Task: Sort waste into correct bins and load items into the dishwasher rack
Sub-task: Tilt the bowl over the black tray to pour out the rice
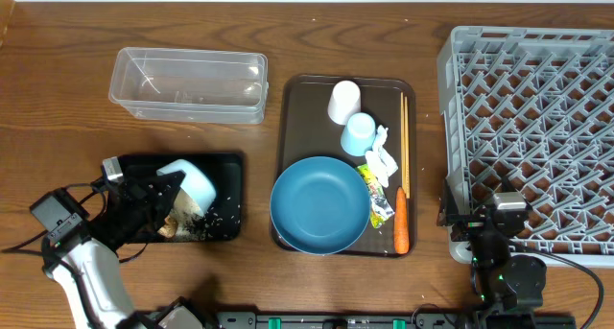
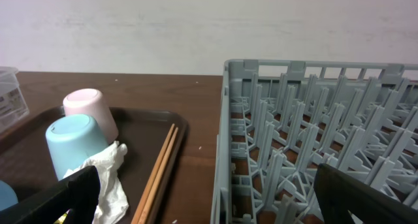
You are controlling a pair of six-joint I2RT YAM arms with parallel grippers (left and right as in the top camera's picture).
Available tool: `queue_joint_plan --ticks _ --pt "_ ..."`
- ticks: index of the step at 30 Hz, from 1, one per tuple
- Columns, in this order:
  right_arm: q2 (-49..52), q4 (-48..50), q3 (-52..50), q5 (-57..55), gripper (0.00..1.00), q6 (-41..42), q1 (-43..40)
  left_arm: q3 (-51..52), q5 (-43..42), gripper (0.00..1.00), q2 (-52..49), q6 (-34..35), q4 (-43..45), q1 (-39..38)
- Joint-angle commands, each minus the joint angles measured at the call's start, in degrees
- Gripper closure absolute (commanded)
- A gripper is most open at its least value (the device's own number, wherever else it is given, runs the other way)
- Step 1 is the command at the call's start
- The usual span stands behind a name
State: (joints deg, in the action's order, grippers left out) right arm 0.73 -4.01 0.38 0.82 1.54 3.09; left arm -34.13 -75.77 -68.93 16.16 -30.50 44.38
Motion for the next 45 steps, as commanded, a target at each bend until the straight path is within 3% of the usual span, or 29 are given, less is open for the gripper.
queue_joint_plan --ticks 1,4,11,27,37,45 --pt "-0.1 -0.2 -0.1 0.0 0.01 0.8 0.5 0.3 -7.9 0.94 -3.2 -2.9 2.0 0.3" --pt "-0.1 -0.2 -0.1 0.0 0.01 0.8 0.5 0.3 -12.6 0.94 -6.2 -3.1 4.5 0.3" --pt "-0.1 -0.2 -0.1 0.0 0.01 0.8 0.5 0.3 -14.3 0.94 -10.9 -3.4 4.6 0.3" --pt "-0.1 -0.2 -0.1 0.0 0.01 0.8 0.5 0.3 -14.3 0.94 -11.2 -3.2 4.0 0.7" --pt "-0.1 -0.2 -0.1 0.0 0.01 0.8 0.5 0.3 -14.4 0.94 -11.2 -0.4 4.0 7.0" --pt "-0.1 -0.2 -0.1 0.0 0.01 0.8 0.5 0.3 -14.4 0.94 -11.2 -0.3 5.8 7.1"
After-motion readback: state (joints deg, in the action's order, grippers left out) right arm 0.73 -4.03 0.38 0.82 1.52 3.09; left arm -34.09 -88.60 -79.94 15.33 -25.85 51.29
